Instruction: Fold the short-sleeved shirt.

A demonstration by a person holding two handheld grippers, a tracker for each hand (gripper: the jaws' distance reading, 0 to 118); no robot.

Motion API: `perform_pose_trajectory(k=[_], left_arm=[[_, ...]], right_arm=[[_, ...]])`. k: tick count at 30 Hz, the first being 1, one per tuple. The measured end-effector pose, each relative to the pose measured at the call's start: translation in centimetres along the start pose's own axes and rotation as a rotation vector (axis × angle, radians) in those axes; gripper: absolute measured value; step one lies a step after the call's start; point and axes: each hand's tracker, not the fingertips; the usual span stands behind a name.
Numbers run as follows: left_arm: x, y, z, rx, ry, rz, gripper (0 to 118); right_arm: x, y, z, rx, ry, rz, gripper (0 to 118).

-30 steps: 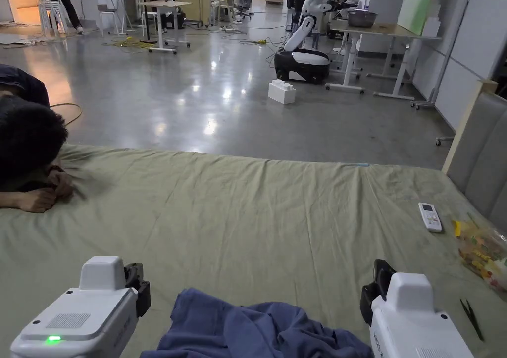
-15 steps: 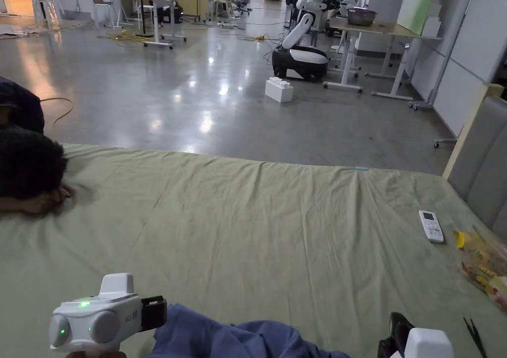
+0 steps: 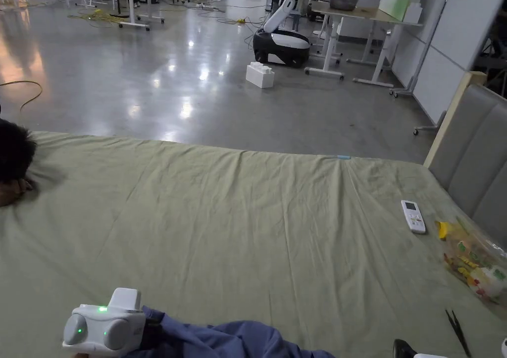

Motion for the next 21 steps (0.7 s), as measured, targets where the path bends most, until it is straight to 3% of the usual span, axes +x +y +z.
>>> perform_pose_trajectory(k=[3, 6, 14, 15, 17, 19, 21], left_arm=[[1.2, -0.3, 0.3, 0.02, -0.029, -0.055, 52], [1.1, -0.2, 0.6, 0.013, -0.117, -0.044, 13], [-0.7, -1.8, 4.8, 0.095, -0.149, -0.016, 10], [-1.0, -2.1, 5.8, 0.12, -0.162, -0.001, 10], [-0.8, -2.7, 8.7, 0.172, -0.17, 0.018, 10], [-0.9, -3.4, 10.9, 0.205, -0.167, 0.032, 10], [-2.0, -3.7, 11.8, 0.232, -0.179, 0.045, 10]], right_arm=[[-0.2, -0.3, -0.2, -0.013, 0.008, -0.004, 1], [-0.4, -0.4, -0.3, -0.022, 0.017, -0.01, 1], [0.3, 0.8, -1.7, -0.092, 0.064, 0.003, 3], [0.4, 0.9, -2.5, -0.141, 0.087, 0.007, 10], [0.7, 0.8, -4.1, -0.25, 0.114, -0.047, 44], [0.7, 0.3, -6.7, -0.329, 0.201, -0.038, 73], [-0.2, -0.5, -8.7, -0.421, 0.241, 0.005, 77]])
